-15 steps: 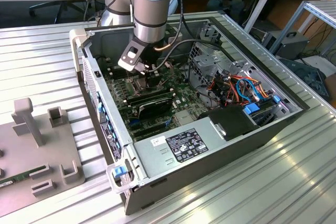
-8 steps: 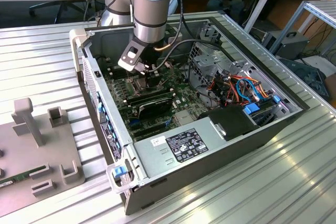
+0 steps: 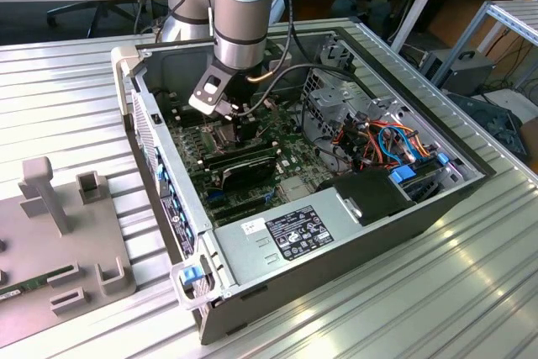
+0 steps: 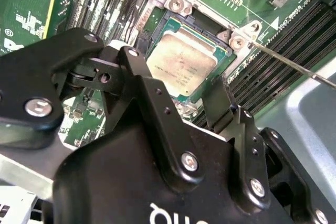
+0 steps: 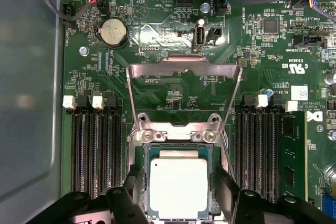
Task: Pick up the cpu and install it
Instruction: 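Place the cpu into insertion slot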
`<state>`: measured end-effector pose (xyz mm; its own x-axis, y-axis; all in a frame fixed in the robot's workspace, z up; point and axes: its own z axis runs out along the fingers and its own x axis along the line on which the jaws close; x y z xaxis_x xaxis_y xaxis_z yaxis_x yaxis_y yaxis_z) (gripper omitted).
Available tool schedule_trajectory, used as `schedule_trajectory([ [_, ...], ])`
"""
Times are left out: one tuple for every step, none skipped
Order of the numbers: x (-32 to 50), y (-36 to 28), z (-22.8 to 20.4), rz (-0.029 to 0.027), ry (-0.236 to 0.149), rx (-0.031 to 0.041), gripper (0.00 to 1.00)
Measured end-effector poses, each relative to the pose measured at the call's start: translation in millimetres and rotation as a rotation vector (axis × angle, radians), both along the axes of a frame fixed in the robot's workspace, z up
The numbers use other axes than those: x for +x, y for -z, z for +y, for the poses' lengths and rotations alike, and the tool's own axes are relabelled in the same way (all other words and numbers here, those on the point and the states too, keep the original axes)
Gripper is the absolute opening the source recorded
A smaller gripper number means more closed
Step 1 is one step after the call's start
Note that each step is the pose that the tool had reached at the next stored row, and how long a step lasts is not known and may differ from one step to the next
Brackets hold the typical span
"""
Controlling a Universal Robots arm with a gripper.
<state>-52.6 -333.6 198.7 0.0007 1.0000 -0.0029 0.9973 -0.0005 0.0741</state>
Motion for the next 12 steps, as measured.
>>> schedule_trajectory([
  [0.0,-1.4,0.0,-0.0001,0.0,-0.0002,0.68],
  [0.0,-4.9,0.0,-0.0001,0.0,-0.0012,0.68],
  [0.0,-6.7,0.0,-0.0001,0.0,-0.0017,0.68],
  [0.0,-8.6,0.1,-0.0001,0.0,-0.0026,0.68],
  [0.0,-12.9,0.1,-0.0001,0.0,-0.0052,0.68],
  [0.0,-15.4,0.1,-0.0001,0.0,-0.0079,0.68],
  [0.0,-16.6,0.1,-0.0001,0.0,-0.0092,0.68],
  [0.0,-17.8,0.1,-0.0001,0.0,-0.0107,0.68],
  [0.0,-19.4,0.1,0.0,0.0,-0.0127,0.68],
  [0.0,-21.3,0.1,-0.0001,0.0,-0.0147,0.68],
  [0.0,-22.9,0.1,-0.0001,0.0,-0.0165,0.68],
  [0.0,-23.1,0.1,-0.0002,0.0,-0.0173,0.68],
])
